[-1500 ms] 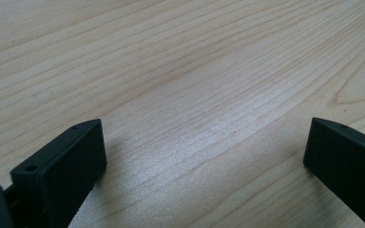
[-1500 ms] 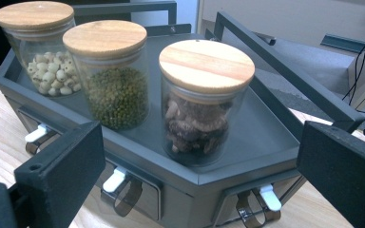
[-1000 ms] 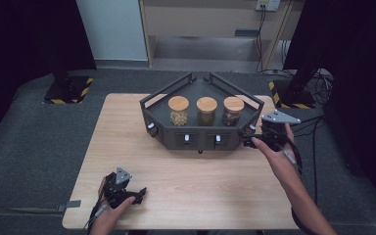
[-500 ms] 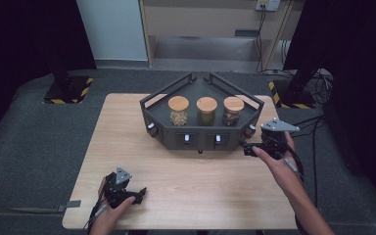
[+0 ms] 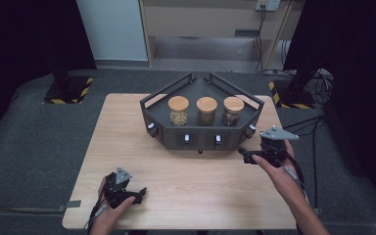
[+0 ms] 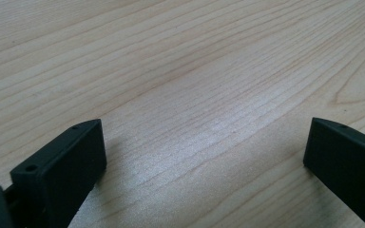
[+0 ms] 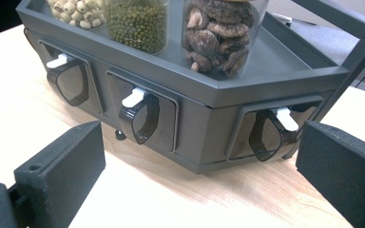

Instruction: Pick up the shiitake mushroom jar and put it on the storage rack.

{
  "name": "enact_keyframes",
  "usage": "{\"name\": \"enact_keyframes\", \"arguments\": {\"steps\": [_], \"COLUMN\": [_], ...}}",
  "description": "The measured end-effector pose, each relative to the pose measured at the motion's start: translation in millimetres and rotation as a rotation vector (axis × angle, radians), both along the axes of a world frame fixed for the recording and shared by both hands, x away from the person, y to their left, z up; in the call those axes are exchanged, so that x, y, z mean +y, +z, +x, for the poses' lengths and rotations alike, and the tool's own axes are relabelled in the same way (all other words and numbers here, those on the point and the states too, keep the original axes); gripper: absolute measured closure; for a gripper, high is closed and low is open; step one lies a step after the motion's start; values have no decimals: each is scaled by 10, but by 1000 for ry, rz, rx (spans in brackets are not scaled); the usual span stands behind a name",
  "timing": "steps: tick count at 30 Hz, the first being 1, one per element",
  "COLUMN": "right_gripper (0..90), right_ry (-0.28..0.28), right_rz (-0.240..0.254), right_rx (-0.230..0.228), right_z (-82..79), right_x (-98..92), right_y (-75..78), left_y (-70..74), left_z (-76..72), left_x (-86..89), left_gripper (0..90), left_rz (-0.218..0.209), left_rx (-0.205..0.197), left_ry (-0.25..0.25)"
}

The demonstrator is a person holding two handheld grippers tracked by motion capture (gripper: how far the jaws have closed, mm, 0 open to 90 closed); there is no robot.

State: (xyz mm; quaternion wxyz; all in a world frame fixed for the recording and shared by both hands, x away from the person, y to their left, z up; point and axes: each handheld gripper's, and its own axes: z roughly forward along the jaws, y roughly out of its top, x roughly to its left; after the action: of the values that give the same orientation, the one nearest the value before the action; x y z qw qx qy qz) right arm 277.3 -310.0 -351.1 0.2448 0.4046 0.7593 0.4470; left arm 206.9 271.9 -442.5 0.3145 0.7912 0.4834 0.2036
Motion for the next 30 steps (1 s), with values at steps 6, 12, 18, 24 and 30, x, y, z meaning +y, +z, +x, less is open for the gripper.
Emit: {"name": "enact_keyframes", "arguments": {"steps": [6,12,18,24,30], "right_gripper": [25,25,26,26,26], "right_ry": [-3,-10,-9,-12,-16], "right_rz": [8,7,-1,-1,-1], "right_rx": [8,10,15,19,24], "right_z": [-54,-120,-179,-229,-266], "right_x": [-49,-81,-98,-130,-151], "right_y": [-62,-143,-207,-230,-267], "left_y": [0,0,0,0,0], "left_z": [0,-2,-8,-9,-8], "left_x": [0,-2,-8,-10,-9], "left_gripper": [0,0,0,0,0], "left_rz": [0,0,1,2,1], "left_rx": [0,0,-1,-1,-1], "left_ry": [0,1,4,6,5]}}
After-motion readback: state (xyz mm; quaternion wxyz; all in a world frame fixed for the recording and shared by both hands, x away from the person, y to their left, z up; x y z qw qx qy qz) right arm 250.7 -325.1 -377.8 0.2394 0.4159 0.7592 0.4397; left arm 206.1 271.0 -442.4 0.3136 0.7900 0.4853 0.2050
